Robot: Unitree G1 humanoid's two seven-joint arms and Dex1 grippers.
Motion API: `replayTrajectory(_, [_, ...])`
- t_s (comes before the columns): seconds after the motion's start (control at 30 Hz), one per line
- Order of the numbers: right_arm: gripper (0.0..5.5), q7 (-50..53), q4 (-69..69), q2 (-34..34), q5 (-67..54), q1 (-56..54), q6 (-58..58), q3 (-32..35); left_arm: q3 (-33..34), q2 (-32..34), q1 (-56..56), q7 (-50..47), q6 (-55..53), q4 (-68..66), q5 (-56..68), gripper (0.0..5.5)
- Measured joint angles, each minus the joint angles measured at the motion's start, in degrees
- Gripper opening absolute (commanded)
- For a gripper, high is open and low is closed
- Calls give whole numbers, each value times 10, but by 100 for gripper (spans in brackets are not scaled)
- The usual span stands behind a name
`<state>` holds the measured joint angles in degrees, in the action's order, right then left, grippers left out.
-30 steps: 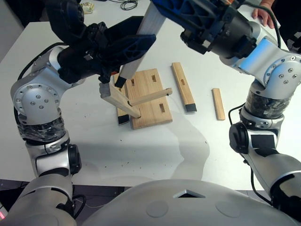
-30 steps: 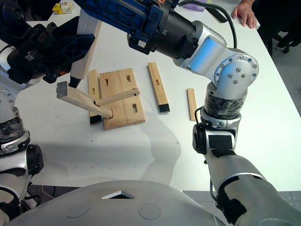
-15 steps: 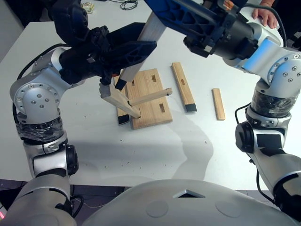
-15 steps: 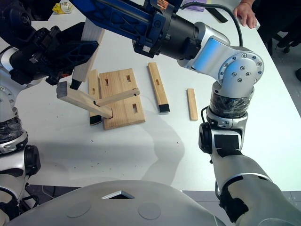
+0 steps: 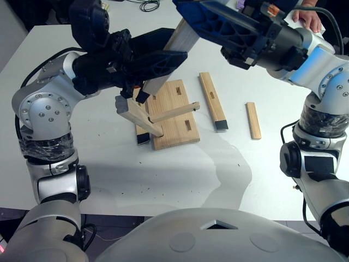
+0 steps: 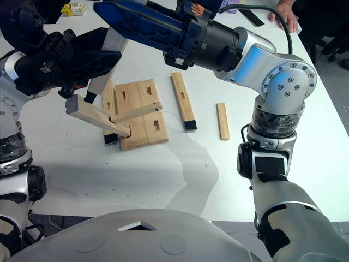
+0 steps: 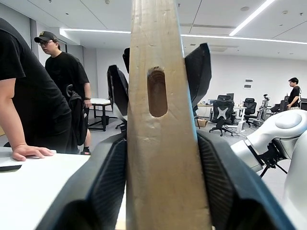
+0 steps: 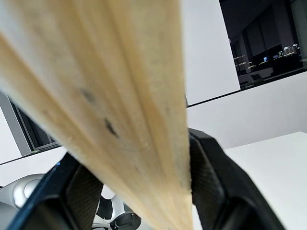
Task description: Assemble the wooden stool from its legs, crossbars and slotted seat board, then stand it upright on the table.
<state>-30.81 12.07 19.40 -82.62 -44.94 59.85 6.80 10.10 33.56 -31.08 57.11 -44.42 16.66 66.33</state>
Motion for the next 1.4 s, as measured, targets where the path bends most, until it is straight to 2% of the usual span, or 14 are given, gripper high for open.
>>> replayTrajectory(0.23, [218,-6,-3,-3,3,2,-7,2,5,10,0,-7,-11,-1,-1,378])
replayTrajectory(0.63, [201,-59,-32,18,72,-4,-61,26,71,69,-11,-22,10,-5,-29,378])
replayTrajectory(0.87, [201,-101,-49,45,189,-8,-141,22,189,86,-9,-116,80,-64,-76,378])
replayTrajectory(0.97, [201,-124,-58,53,244,-7,-178,11,232,80,39,-166,92,-61,-81,378])
replayTrajectory(1.17, [201,-183,-99,90,381,32,-256,-28,288,29,219,-225,89,-8,-89,378])
replayTrajectory(1.27, [201,-213,-114,125,447,42,-308,-42,287,20,294,-220,91,-1,-112,378])
replayTrajectory(1.4, [201,-240,-112,149,495,110,-336,-53,230,19,450,-141,107,42,-177,378])
